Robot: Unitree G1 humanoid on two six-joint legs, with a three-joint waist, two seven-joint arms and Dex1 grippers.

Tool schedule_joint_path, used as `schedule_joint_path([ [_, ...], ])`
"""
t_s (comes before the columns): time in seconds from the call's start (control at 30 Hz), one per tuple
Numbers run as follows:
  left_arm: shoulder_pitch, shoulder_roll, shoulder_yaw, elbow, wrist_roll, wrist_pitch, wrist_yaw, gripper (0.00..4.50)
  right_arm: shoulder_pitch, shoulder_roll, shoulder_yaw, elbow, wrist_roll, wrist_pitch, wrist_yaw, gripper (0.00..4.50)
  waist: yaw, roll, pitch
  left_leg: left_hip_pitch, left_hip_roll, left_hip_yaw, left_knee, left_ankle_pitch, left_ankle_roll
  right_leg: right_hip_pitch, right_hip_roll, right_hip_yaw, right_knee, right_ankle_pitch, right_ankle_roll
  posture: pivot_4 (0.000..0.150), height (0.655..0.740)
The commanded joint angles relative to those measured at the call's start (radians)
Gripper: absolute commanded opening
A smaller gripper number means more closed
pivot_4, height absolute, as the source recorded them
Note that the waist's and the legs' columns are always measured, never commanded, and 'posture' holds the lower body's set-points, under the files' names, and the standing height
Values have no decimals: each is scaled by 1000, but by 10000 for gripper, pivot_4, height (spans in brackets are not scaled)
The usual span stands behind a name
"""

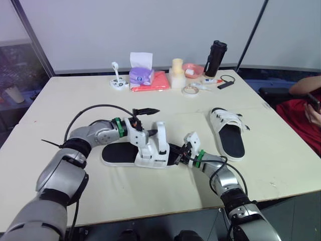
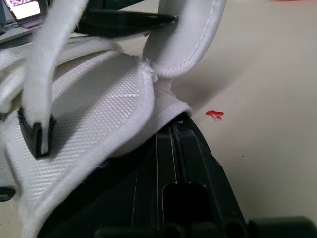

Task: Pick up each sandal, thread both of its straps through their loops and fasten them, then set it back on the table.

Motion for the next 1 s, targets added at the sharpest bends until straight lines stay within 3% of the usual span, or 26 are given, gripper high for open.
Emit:
schedule_joint_path([
  [0.03, 15, 24, 60, -14, -177, 19, -174, 44557, 69, -29, 14, 217, -93, 68, -87, 0, 0, 0, 0, 0, 0, 0, 0, 0, 0, 0, 0, 0, 0, 0, 0, 1500, 7400],
  [0.1, 41, 29, 84, -51, -284, 55, -304, 44557, 68, -27, 15, 220, -94, 66, -88, 0, -1, 0, 0, 0, 0, 0, 0, 0, 0, 0, 0, 0, 0, 0, 0, 1500, 7400],
  [0.13, 75, 25, 113, -119, -406, 151, -432, 44557, 66, -25, 16, 222, -93, 65, -88, 0, -2, 1, 0, 0, 0, 0, 0, 0, 0, 0, 0, 0, 0, 0, -1, 1500, 7400],
  [0.2, 147, 21, 165, -286, -626, 384, -657, 44557, 62, -23, 17, 227, -93, 63, -88, 0, -4, 2, 1, 0, 0, 0, 0, 0, 0, 0, 0, 0, 0, 0, -1, 1500, 7400],
  [0.27, 228, 35, 212, -544, -841, 754, -808, 44557, 58, -23, 18, 234, -93, 59, -86, 0, -5, 2, 1, 0, 1, 0, 0, 0, 0, 0, -1, 0, 1, -1, -4, 1500, 7400],
  [0.37, 317, 80, 266, -878, -1094, 1262, -888, 44557, 52, -24, 21, 241, -91, 56, -84, 0, -9, 1, 1, 0, 2, -1, 0, 0, 0, 1, -1, 0, 1, -2, -4, 1500, 7400],
  [0.5, 394, 133, 306, -1128, -1306, 1688, -908, 44557, 42, -22, 25, 253, -91, 54, -82, 0, -9, 2, 0, 1, 3, -5, 0, 0, 0, 2, -1, 2, 1, -2, -5, 1500, 7400],
  [0.73, 479, 138, 297, -1305, -1367, 1912, -896, 44557, 33, -24, 26, 264, -89, 52, -83, 0, -8, 2, 0, 2, 5, -8, 0, 0, 0, -1, -3, 3, 0, -4, -9, 1500, 7400],
  [1.0, 442, 7, 260, -1250, -1307, 1973, -806, 44557, 39, -21, 24, 261, -87, 52, -88, 0, -7, 2, 0, 1, 5, -8, 0, -2, -3, -2, -6, 3, -1, -5, -12, 1500, 7400],
])
